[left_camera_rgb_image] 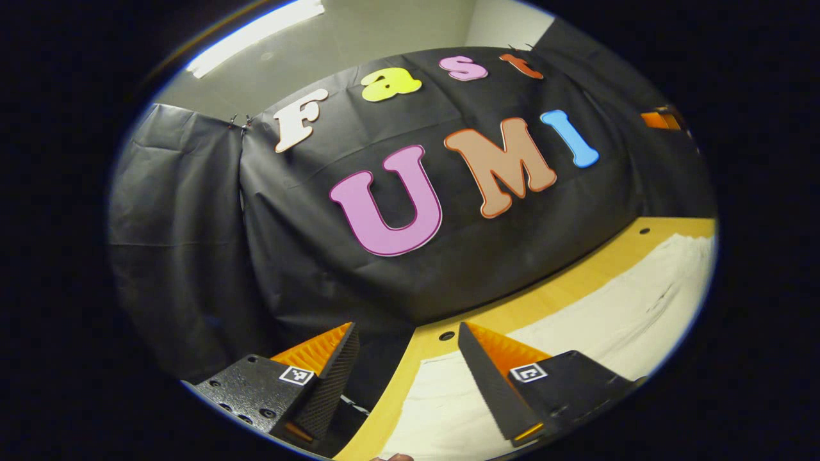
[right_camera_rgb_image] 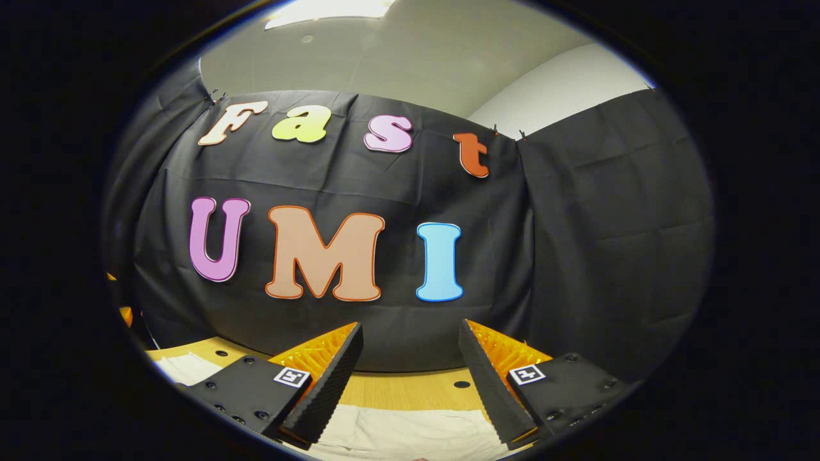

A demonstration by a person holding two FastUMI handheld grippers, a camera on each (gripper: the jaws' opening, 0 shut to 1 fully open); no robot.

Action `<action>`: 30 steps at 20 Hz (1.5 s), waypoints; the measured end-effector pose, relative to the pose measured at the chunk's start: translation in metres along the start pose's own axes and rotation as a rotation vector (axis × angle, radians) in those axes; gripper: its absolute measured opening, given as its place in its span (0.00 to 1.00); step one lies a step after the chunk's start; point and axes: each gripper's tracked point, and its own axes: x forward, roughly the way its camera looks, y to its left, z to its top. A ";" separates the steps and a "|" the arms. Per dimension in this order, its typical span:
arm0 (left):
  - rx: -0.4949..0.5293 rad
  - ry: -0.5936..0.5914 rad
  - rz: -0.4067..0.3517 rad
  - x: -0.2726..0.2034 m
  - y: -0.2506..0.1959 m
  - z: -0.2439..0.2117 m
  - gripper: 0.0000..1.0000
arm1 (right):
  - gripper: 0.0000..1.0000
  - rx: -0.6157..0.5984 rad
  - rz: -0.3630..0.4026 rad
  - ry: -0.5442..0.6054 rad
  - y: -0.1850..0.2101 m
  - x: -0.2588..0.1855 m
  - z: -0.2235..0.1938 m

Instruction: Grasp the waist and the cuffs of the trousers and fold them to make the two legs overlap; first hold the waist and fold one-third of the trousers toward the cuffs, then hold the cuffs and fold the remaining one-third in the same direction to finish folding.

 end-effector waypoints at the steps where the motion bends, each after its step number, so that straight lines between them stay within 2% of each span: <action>1: 0.032 0.015 -0.015 -0.001 -0.004 -0.009 0.96 | 0.97 -0.001 -0.001 0.003 -0.002 0.000 -0.002; 9: 0.276 0.104 -0.177 -0.029 -0.027 -0.076 0.96 | 0.97 -0.006 0.006 0.059 -0.003 -0.004 -0.027; 16: 0.483 0.197 -0.370 -0.057 -0.063 -0.141 0.96 | 0.97 -0.032 0.012 0.069 -0.005 -0.013 -0.043; 26: 0.729 0.278 -0.612 -0.099 -0.075 -0.199 0.96 | 0.97 -0.048 -0.008 0.094 -0.023 -0.014 -0.057; 30: 0.803 0.349 -0.717 -0.116 -0.077 -0.222 0.96 | 0.96 -0.048 -0.012 0.102 -0.028 -0.015 -0.062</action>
